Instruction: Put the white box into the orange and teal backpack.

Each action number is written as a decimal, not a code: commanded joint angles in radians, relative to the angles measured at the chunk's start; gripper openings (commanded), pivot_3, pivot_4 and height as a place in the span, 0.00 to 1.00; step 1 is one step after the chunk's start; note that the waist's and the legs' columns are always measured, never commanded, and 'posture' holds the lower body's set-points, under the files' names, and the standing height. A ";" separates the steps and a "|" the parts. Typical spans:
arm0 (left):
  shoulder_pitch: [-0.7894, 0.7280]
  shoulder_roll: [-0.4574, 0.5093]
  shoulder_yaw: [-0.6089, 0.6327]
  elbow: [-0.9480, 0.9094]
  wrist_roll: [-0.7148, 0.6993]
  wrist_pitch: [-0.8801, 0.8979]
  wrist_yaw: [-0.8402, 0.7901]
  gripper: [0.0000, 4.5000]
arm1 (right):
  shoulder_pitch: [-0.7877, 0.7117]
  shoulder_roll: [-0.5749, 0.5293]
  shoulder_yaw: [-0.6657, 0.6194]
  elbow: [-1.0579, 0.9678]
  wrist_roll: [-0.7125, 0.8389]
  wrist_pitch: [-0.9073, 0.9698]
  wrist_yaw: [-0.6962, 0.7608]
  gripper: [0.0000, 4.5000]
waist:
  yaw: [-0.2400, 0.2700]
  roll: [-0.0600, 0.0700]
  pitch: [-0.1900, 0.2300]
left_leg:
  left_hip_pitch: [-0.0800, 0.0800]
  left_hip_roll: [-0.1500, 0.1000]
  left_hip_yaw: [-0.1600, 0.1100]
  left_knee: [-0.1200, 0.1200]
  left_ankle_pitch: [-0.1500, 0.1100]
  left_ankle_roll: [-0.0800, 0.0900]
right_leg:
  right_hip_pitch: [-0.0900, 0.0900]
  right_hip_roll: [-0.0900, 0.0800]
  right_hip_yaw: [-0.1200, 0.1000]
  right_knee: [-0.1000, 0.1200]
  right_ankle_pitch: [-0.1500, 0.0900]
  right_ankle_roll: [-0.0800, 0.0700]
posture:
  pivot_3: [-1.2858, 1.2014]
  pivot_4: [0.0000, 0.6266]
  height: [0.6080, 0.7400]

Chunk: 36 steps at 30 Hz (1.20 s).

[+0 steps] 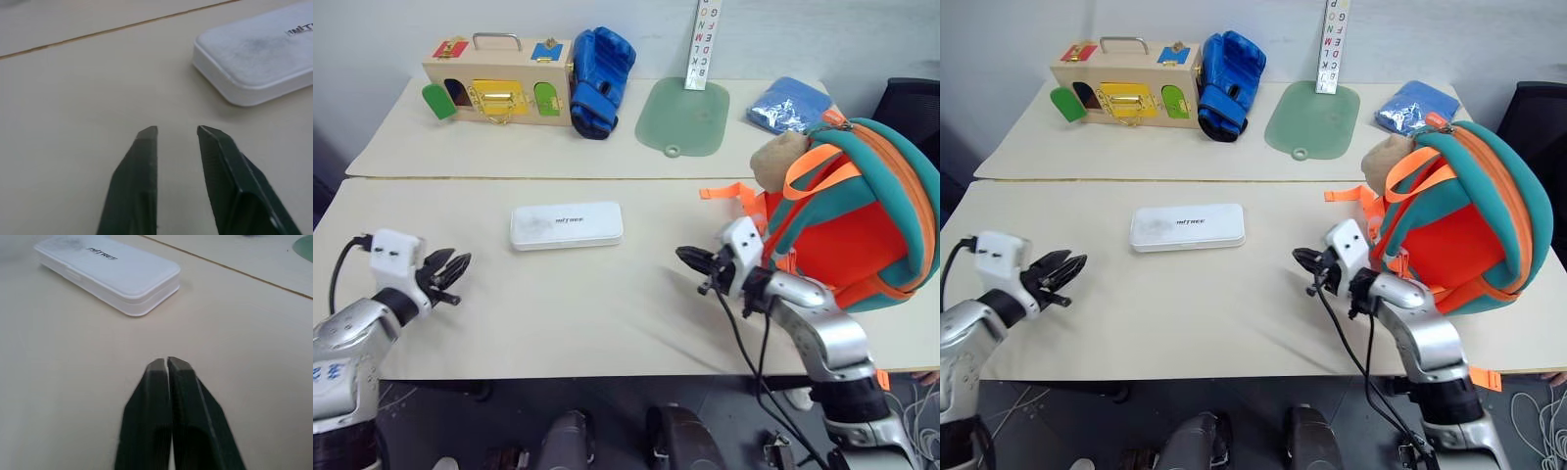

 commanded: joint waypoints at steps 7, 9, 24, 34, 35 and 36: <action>-0.185 -0.005 -0.096 0.191 0.085 -0.019 0.050 0.01 | -0.286 0.172 0.080 0.446 -0.155 -0.184 -0.060 0.00 | -0.003 0.000 0.000 | -0.001 0.000 0.000 0.001 0.004 -0.007 | -0.001 0.000 0.000 0.001 0.000 0.000 | 0.52 0.24 1.00; -0.209 -0.007 -0.114 0.218 0.101 -0.037 0.047 0.01 | -0.326 0.194 0.083 0.528 -0.176 -0.213 -0.065 0.00 | -0.003 0.000 0.000 | -0.002 0.000 0.000 0.002 0.004 -0.007 | -0.001 0.000 0.000 0.001 0.000 0.000 | 0.52 0.24 1.00; -0.268 -0.051 -0.217 0.272 0.113 -0.094 -0.042 0.01 | -0.437 0.272 0.079 0.744 -0.229 -0.340 -0.022 0.00 | -0.022 0.000 0.000 | -0.002 0.000 0.001 0.002 0.004 -0.007 | -0.001 0.000 0.000 0.004 0.000 0.000 | 0.52 0.24 1.00; -0.237 -0.029 -0.202 0.262 0.102 -0.094 -0.090 0.01 | -0.351 0.240 0.083 0.536 -0.215 -0.260 0.038 0.00 | -0.022 0.000 0.000 | -0.002 0.000 0.000 0.002 0.004 -0.007 | -0.001 0.000 0.000 0.003 0.000 0.000 | 0.52 0.24 1.00; -0.237 -0.029 -0.204 0.260 0.099 -0.093 -0.099 0.01 | -0.342 0.236 0.082 0.511 -0.212 -0.248 0.044 0.00 | -0.021 0.000 0.000 | -0.002 0.000 0.000 0.002 0.004 -0.008 | -0.002 0.000 0.000 0.003 0.000 0.000 | 0.52 0.24 1.00; -0.236 -0.028 -0.208 0.254 0.096 -0.091 -0.112 0.01 | -0.329 0.229 0.082 0.482 -0.208 -0.232 0.051 0.00 | -0.021 0.000 0.000 | -0.002 0.000 0.000 0.002 0.004 -0.008 | -0.002 0.000 0.000 0.003 0.000 0.000 | 0.52 0.24 1.00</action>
